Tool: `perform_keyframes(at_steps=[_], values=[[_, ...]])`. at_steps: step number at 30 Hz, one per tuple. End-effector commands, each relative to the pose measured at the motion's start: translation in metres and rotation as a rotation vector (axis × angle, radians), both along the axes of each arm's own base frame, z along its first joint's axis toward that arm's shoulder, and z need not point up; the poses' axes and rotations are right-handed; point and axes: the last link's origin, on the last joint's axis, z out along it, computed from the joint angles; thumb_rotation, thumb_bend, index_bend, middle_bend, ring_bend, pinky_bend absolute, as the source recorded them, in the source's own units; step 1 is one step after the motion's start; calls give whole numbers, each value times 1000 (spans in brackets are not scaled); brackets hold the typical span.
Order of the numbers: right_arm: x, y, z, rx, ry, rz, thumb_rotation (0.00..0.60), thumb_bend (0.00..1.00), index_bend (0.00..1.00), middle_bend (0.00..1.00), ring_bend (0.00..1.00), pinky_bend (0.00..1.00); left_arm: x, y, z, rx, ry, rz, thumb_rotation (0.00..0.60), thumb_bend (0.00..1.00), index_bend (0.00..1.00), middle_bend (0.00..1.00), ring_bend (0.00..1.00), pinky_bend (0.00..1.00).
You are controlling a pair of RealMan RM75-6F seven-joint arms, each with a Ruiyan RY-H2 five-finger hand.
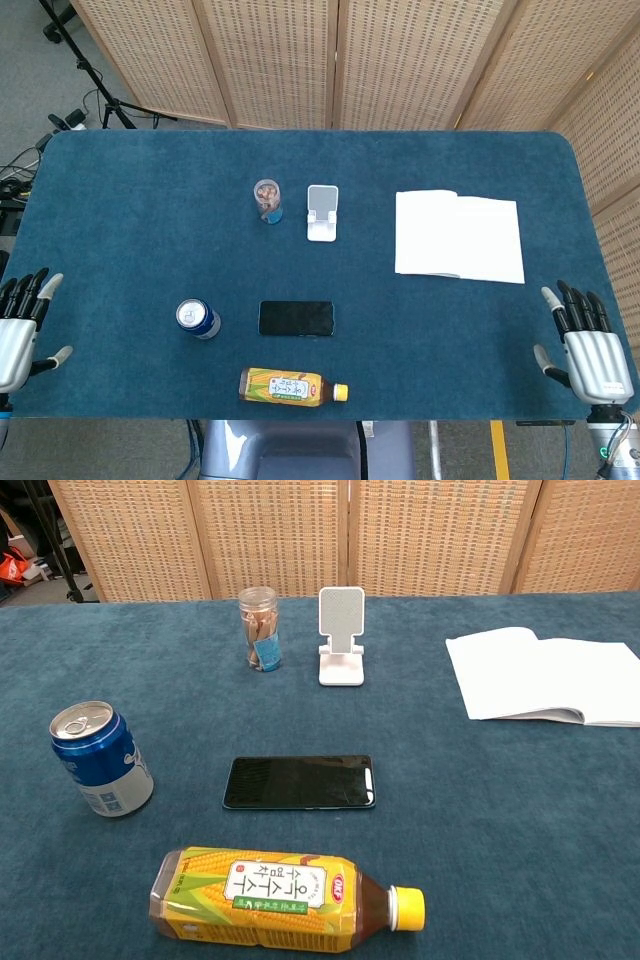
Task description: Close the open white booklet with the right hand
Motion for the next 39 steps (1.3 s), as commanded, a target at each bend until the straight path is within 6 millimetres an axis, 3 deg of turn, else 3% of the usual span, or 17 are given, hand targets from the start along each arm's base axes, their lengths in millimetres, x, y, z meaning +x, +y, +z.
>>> perform_keyframes(at_steps=[1, 14, 23, 29, 39], values=[[0, -1, -1, 4, 3, 1, 600, 394, 0, 0, 0, 0, 0, 0, 0, -1, 0, 2, 600, 49, 0, 0, 0, 0], [4, -2, -6, 14, 6, 16, 600, 392, 0, 0, 0, 0, 1, 1, 2, 8, -11, -5, 600, 48, 0, 0, 0, 0], [24, -25, -16, 53, 5, 38, 600, 395, 0, 0, 0, 0, 2, 1, 4, 13, -17, -5, 600, 49, 0, 0, 0, 0], [60, -56, -46, 111, -15, 94, 600, 392, 0, 0, 0, 0, 3, 0, 5, 14, -23, -5, 600, 48, 0, 0, 0, 0], [94, -92, -92, 135, -32, 118, 600, 388, 0, 0, 0, 0, 2, 2, 4, 13, -20, -2, 600, 49, 0, 0, 0, 0]])
